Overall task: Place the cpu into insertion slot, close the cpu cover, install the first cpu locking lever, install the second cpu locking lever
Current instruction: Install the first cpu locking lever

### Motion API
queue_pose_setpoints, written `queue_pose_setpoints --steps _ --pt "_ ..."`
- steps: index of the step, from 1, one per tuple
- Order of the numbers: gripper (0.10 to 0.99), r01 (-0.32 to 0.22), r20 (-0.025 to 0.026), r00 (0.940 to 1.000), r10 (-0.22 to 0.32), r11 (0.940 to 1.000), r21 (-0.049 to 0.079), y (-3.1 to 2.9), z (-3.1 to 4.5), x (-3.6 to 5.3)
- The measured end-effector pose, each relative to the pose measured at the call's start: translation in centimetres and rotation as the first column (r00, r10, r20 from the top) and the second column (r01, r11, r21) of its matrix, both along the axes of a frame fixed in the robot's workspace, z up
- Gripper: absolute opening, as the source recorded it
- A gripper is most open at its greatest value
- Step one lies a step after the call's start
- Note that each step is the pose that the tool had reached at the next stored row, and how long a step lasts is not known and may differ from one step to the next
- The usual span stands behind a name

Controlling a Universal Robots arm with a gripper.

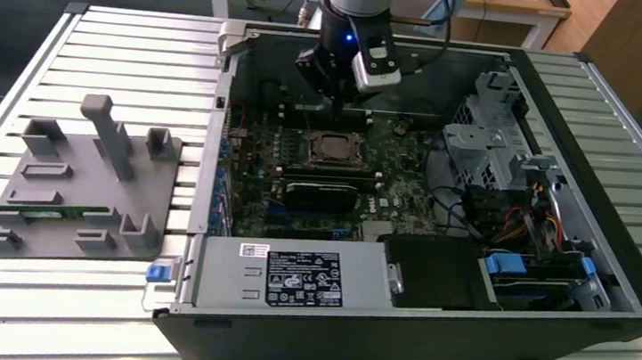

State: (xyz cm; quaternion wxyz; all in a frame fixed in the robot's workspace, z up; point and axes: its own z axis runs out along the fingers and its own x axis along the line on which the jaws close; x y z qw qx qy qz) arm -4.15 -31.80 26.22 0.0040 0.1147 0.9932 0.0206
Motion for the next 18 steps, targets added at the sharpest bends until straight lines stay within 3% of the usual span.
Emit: queue_pose_setpoints --steps 6,9,14,18 --pt "0.106 -0.105 0.0 0.9944 0.105 0.9944 0.0 0.0 -0.03 0.0" --pt "0.106 -0.158 0.0001 0.9875 0.158 0.9875 0.0 0.0 -0.04 0.0" --pt "0.106 -0.239 0.0001 0.971 0.239 0.971 0.0 0.0 -0.07 0.0" --pt "0.106 -0.252 0.003 0.9678 0.252 0.9678 0.001 0.0 -0.11 -0.69"
